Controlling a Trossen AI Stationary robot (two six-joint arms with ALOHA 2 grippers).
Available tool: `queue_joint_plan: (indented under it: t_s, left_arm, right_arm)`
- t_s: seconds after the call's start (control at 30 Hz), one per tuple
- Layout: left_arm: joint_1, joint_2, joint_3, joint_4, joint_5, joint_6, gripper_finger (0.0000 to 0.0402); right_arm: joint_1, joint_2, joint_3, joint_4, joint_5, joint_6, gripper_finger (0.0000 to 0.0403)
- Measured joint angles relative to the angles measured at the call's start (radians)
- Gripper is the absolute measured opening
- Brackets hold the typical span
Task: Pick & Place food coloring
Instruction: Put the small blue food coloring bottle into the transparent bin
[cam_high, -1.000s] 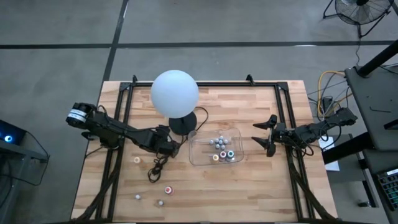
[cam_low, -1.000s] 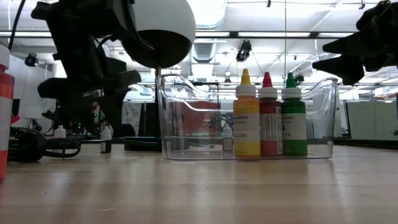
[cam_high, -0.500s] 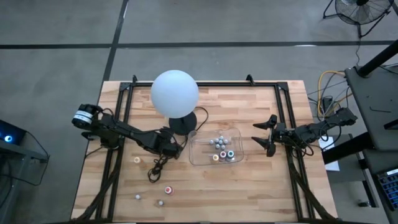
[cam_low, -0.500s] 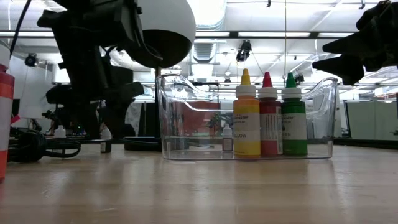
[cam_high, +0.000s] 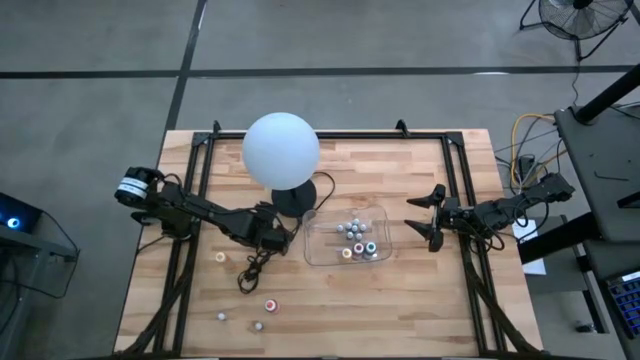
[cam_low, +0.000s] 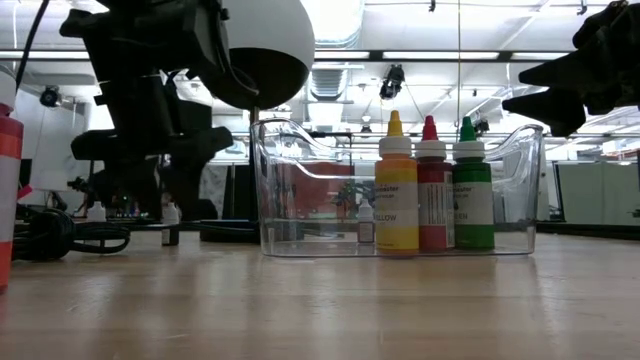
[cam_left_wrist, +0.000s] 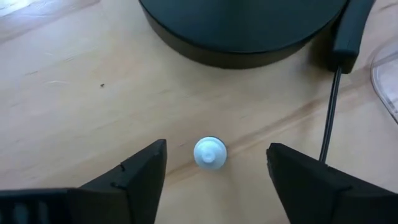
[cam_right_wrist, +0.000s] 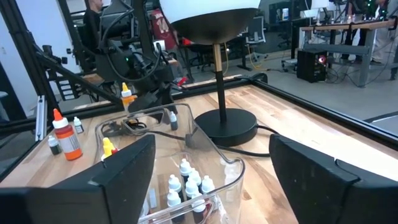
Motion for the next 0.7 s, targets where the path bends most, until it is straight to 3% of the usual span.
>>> queue_joint_plan:
  t_s: [0.4,0.7]
  left_arm:
    - [0.0,0.0,-0.001,-0.017,0.017,-0.026,0.0134]
    - [0.0,0.0,-0.001,-0.015,0.012,-0.025,0.0093]
  right_arm:
    - [0.0,0.0,0.0,0.0,0.0,0.0,0.0311]
    - [0.0,0.0,0.0,0.0,0.0,0.0,0.03]
